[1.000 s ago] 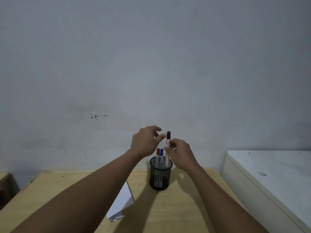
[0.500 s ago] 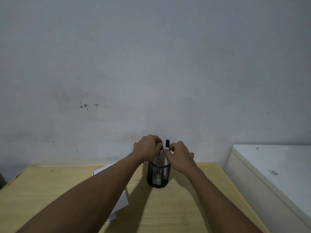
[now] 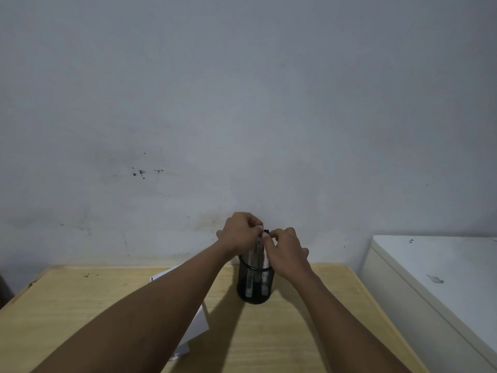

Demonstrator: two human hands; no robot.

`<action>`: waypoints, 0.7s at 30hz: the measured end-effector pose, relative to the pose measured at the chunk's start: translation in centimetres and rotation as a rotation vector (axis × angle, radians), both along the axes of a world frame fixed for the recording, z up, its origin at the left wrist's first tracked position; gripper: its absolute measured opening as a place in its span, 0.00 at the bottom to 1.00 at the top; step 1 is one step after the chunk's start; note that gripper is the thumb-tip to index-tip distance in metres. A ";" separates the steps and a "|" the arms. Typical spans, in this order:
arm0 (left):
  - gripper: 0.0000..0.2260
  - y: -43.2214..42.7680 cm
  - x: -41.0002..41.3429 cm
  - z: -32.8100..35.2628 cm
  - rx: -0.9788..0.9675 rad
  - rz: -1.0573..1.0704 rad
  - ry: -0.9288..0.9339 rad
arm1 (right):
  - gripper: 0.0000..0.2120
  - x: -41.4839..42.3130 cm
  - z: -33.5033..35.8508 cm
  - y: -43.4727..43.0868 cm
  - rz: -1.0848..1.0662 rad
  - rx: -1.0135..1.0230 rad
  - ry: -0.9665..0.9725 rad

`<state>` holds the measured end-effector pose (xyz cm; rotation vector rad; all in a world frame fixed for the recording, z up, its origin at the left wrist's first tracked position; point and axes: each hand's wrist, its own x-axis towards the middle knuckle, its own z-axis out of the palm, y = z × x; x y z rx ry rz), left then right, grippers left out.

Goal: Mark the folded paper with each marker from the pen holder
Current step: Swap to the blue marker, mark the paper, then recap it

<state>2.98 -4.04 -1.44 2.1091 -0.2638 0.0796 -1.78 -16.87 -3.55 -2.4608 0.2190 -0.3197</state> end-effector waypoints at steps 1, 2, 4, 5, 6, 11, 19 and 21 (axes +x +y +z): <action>0.04 0.0 -0.3 0.4 -0.010 0.015 -0.012 | 0.21 -0.2 0.2 0.1 -0.013 0.031 -0.024; 0.04 0.1 -0.6 0.8 -0.024 0.031 -0.026 | 0.20 -0.4 0.5 0.1 -0.025 0.061 -0.053; 0.04 0.5 -1.3 2.0 -0.087 0.050 -0.068 | 0.19 -1.1 1.6 0.2 -0.037 0.132 -0.126; 0.04 0.8 -1.7 2.8 -0.129 0.055 -0.091 | 0.20 -1.5 2.2 0.3 -0.032 0.172 -0.156; 0.03 1.2 -2.2 3.6 -0.177 0.064 -0.113 | 0.20 -1.9 2.9 0.3 -0.012 0.212 -0.177; 0.07 3.9 -5.7 9.1 -0.527 0.149 -0.114 | 0.19 -4.5 6.5 1.7 0.223 0.439 -0.186; 0.05 10.2 -12.0 12.5 -0.627 0.108 -0.039 | 0.09 -8.8 12.5 5.4 0.259 1.355 -0.271; 0.10 11.2 -13.4 12.1 -0.522 0.063 -0.101 | 0.05 -9.6 13.1 6.7 0.329 1.402 -0.248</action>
